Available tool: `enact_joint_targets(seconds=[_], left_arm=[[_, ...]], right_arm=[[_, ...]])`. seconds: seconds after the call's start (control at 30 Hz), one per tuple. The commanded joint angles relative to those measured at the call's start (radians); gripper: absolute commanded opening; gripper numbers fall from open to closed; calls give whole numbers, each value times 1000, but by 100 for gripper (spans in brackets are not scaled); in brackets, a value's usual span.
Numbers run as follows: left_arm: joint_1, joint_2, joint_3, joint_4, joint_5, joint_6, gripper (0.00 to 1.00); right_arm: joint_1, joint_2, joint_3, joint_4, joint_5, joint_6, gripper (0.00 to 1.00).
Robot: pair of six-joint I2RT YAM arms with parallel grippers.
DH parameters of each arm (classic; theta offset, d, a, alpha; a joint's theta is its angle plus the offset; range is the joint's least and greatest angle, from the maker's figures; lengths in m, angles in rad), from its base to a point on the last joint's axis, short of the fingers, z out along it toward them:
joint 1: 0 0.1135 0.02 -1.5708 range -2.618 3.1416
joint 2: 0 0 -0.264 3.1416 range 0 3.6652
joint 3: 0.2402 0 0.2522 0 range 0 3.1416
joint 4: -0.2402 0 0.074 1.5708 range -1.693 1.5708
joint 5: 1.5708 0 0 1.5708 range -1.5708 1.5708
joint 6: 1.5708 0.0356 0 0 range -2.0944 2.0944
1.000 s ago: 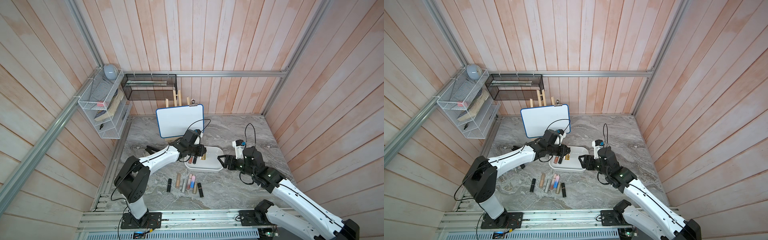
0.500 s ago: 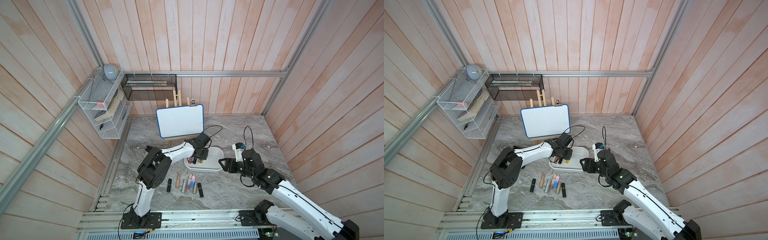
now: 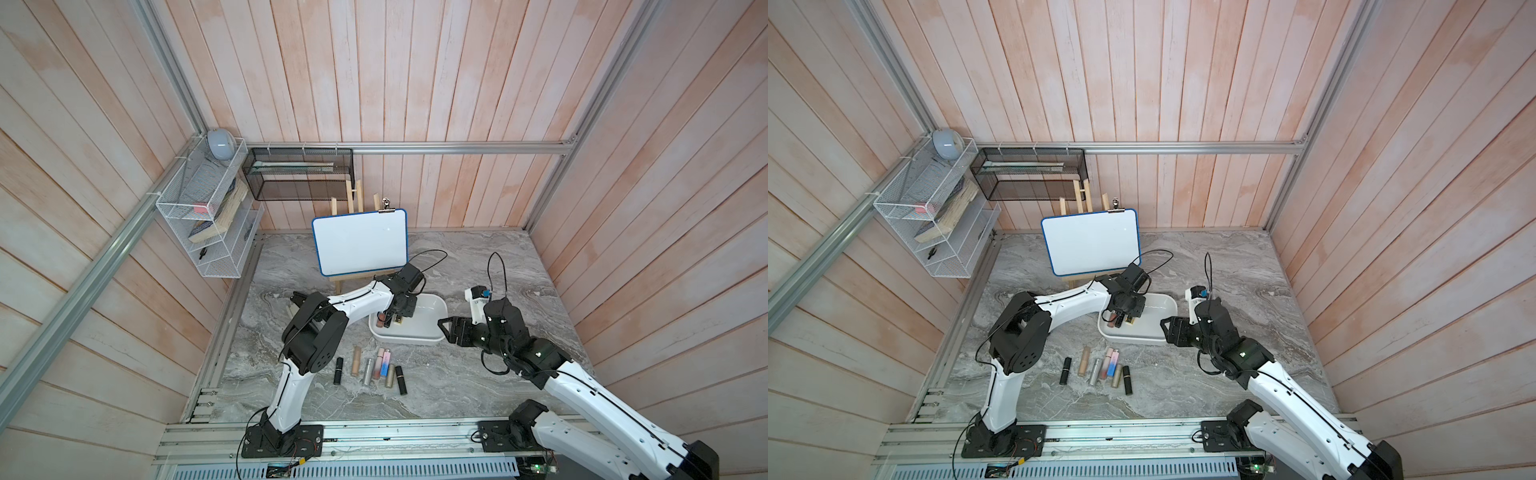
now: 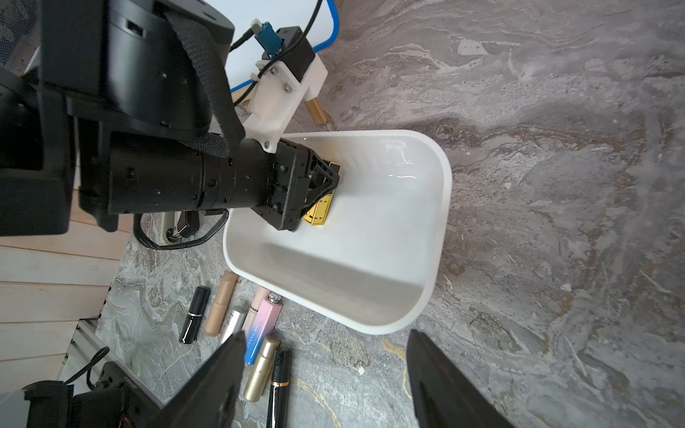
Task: Put the lipstick into the storage box
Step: Place the lipstick in the storage box, then pick up the lipstick at the center of the board.
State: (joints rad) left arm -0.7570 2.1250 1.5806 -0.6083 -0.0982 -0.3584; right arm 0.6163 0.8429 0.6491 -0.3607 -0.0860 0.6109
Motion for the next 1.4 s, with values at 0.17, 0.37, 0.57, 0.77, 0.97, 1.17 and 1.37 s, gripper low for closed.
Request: enact_joint_targets(seconds=[0.17,0.37,0.57,0.77,0.97,1.17,1.37], left_arm=[[-2,18,7,-29,-11,11,41],[-5,-39,-7,-4,16,1,43],[-5,-180,-87,105,116,-26,46],[19,-364,-233,221,212,-92,46],[84,-631,-497,366,315,-183,46],[123,-895,-700,373,357,-217,49],[134,-1124,-849,326,348,-247,54]], right_arm=[[-2,-18,-3,-26,11,-7,73],[-1,-21,-3,-23,-4,-2,73],[38,6,5,-22,2,5,73],[166,87,47,-31,100,15,73],[331,246,114,-44,198,31,72],[490,460,239,-146,293,58,70],[579,613,306,-236,293,119,67]])
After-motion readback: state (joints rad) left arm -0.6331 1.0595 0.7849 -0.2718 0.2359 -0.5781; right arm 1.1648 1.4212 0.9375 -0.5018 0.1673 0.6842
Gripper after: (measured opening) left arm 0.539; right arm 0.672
